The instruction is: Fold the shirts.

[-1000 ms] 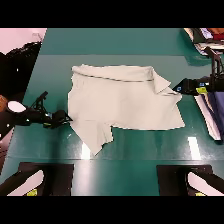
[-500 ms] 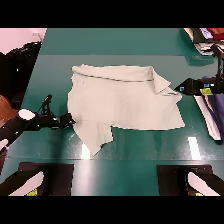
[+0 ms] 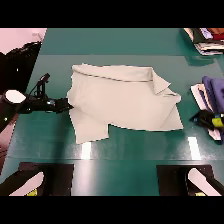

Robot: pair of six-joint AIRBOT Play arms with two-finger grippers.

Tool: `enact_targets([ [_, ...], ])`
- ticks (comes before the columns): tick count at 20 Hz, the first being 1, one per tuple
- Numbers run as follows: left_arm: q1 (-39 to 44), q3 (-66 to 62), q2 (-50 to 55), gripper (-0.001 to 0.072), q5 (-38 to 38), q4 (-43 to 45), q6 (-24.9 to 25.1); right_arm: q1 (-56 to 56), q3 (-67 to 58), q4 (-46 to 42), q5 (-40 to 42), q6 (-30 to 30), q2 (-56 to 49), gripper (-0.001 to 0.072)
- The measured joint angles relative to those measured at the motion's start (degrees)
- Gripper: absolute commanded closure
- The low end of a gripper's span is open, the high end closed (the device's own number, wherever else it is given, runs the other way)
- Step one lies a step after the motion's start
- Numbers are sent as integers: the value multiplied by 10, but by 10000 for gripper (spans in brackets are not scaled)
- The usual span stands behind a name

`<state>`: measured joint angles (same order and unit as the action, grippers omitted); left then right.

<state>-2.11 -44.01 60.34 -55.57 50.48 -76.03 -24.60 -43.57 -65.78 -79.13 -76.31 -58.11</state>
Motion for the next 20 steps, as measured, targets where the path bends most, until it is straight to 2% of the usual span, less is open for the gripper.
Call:
enact_targets([
  [2,0,-11,0,684,-4,3,0,-44,47,14,6,8,-16,307],
  [8,0,-21,0,683,-15,8,0,-55,109,80,43,33,-77,308],
  [9,0,-21,0,683,-15,9,0,-43,111,88,51,34,-82,345],
  [10,0,-22,0,684,-15,9,0,-31,113,93,67,35,-86,424],
  [12,0,-22,0,683,-17,9,0,-5,113,103,97,35,-92,437],
  [13,0,-22,0,683,-18,9,0,6,111,107,108,34,-94,530],
  [15,0,-22,0,684,-19,9,0,27,105,104,133,34,-97,654],
  [16,0,-22,0,685,-20,9,0,38,100,103,144,34,-98,692],
  [20,0,-26,-13,685,-21,10,-5,78,63,92,153,32,-98,694],
])
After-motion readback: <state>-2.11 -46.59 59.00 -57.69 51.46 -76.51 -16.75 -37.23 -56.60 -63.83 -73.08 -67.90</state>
